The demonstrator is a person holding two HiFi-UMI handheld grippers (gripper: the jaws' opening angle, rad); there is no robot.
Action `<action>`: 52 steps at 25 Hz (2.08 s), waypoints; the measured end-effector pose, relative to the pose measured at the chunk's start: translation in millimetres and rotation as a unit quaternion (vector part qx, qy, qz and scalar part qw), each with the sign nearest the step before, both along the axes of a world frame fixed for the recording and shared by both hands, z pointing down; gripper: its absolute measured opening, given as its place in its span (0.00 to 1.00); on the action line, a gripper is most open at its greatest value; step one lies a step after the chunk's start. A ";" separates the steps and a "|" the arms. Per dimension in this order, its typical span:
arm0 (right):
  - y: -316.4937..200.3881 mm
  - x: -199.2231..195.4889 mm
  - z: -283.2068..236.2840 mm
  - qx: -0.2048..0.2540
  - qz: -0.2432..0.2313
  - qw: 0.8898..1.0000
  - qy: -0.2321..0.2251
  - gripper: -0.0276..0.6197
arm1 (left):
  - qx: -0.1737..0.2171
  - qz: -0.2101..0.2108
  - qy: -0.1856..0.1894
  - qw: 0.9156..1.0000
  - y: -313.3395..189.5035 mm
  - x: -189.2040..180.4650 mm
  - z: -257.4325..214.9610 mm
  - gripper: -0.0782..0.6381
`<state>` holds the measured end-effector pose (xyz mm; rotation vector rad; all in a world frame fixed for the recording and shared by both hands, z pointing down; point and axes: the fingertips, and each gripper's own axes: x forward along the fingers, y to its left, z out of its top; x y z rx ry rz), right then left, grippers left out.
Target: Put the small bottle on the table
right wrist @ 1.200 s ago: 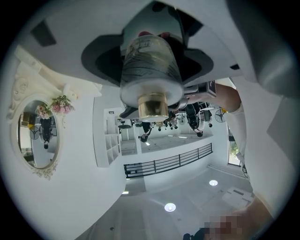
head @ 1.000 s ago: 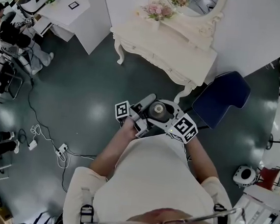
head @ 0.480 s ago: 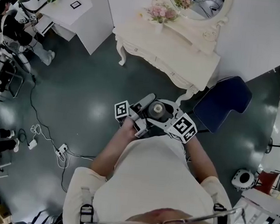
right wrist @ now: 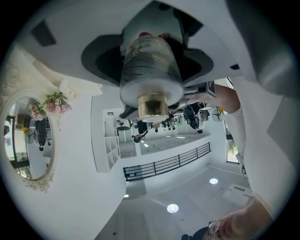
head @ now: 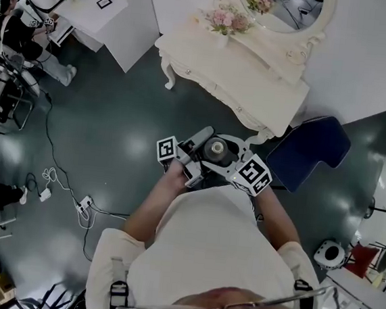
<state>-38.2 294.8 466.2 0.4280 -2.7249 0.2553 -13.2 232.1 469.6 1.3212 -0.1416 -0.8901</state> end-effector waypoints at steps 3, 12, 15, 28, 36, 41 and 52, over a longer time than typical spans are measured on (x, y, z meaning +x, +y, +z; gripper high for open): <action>-27.4 5.8 -0.3 -0.004 -0.011 1.000 -0.005 0.58 | -0.005 -0.008 -0.006 1.000 -27.9 4.8 -0.2 0.60; -92.2 29.5 -7.1 0.001 -0.043 0.999 -0.003 0.58 | 0.003 -0.028 -0.018 0.999 -94.2 26.3 -6.8 0.60; -111.4 43.7 -4.6 0.002 -0.048 0.999 0.000 0.58 | 0.004 -0.035 -0.015 0.999 -113.7 39.5 -4.0 0.60; -163.4 65.7 5.2 -0.011 -0.048 0.999 -0.009 0.58 | -0.011 -0.041 -0.018 0.999 -165.7 60.6 8.0 0.60; -196.1 49.9 13.0 -0.020 -0.026 0.999 -0.007 0.58 | -0.021 -0.019 -0.012 1.000 -197.2 47.9 16.5 0.60; -235.2 33.9 15.6 -0.025 0.002 1.000 -0.001 0.58 | -0.025 0.012 -0.010 1.000 -234.8 35.5 19.0 0.60; -319.1 -15.6 24.5 -0.047 0.077 0.996 0.011 0.57 | -0.042 0.087 0.001 0.995 -313.8 -4.9 27.9 0.60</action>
